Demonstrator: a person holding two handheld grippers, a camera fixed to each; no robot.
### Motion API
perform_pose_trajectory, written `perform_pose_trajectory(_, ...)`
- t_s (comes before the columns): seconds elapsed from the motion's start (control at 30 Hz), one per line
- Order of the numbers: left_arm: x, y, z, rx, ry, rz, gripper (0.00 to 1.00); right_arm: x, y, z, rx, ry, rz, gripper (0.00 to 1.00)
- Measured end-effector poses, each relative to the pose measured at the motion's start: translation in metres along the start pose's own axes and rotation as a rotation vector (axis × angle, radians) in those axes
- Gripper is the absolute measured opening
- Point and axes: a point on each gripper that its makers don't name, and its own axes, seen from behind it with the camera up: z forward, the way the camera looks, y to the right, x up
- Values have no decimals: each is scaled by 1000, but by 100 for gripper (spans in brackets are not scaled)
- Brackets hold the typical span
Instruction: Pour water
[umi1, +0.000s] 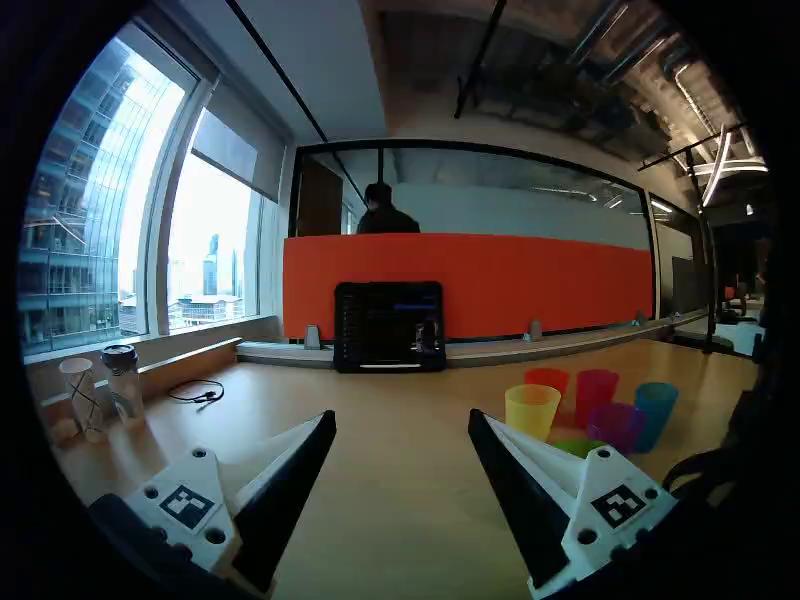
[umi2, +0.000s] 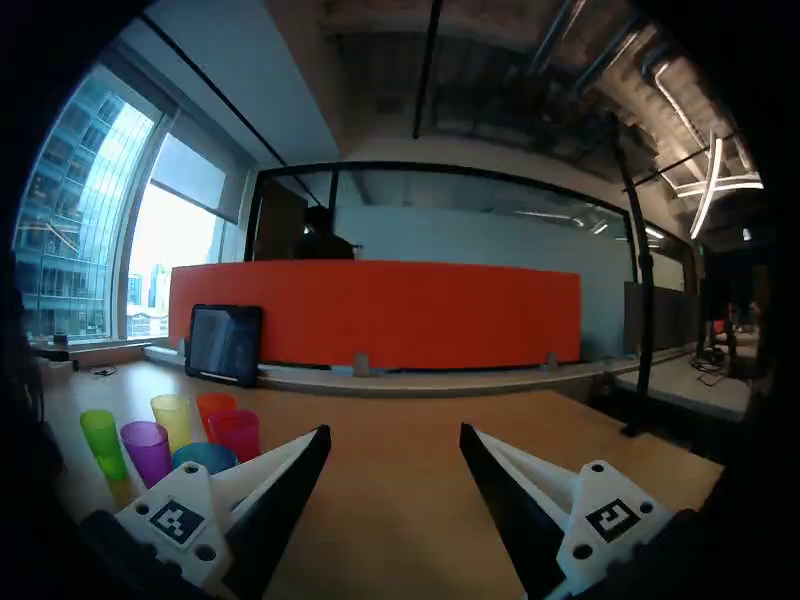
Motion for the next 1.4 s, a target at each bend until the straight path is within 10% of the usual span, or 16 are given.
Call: perform_pose_trajectory(1.4,0,0,-1,0,0,0,99,-14,8,4,-6,-22,22,100)
